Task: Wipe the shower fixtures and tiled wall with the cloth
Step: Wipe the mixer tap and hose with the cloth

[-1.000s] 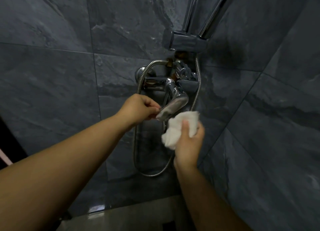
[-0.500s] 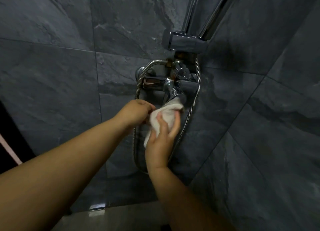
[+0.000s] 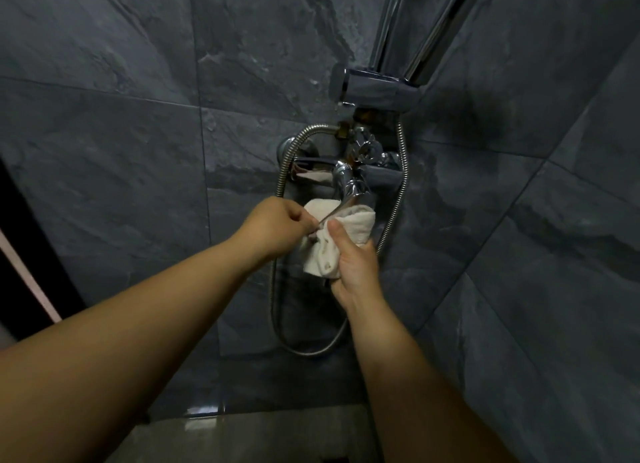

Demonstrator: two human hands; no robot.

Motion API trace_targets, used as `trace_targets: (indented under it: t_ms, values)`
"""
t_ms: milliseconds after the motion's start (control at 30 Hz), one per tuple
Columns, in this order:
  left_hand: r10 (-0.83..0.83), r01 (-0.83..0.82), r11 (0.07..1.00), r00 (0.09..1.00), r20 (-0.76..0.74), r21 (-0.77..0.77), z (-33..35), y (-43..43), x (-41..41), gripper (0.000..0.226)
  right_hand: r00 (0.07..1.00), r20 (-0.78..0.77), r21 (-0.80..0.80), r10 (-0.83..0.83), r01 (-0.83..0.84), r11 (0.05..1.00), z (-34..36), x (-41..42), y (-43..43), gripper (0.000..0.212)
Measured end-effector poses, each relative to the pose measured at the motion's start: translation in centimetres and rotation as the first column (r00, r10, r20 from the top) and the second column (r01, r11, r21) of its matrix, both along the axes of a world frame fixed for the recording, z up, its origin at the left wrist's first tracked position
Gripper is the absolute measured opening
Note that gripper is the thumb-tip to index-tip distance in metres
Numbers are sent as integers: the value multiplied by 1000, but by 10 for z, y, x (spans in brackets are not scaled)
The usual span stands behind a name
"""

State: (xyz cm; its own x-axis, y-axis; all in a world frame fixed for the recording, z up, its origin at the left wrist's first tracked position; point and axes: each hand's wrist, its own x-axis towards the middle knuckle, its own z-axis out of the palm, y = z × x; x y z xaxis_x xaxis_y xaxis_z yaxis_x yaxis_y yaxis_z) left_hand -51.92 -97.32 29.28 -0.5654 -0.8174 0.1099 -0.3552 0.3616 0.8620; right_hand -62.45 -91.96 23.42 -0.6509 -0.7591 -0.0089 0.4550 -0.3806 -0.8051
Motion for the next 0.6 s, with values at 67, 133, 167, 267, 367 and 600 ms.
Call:
trace_targets:
  t_ms: [67,133,167,267,367,600]
  values:
    - [-7,12,997,998,68,-72,2,-1,1,31,1000,6,-28,-10,10,1000,-2,-2,-2,30]
    - [3,5,996,996,92,-94,2,-1,3,34,1000,-2,-34,-15,14,999,-8,-3,-6,27]
    - [17,-10,996,996,82,-86,1,-2,4,26,1000,-3,-28,-17,17,999,-10,-2,-8,30]
    - [93,-93,996,995,39,2,-2,-5,9,19,999,-28,20,-33,34,999,-21,3,-9,41]
    - [105,-105,994,994,26,24,-5,-8,15,21,977,-208,213,-44,89,973,-45,15,4,35]
    - [70,-70,998,997,-38,0,4,-9,14,23,988,135,-122,-72,89,989,-13,10,-7,45]
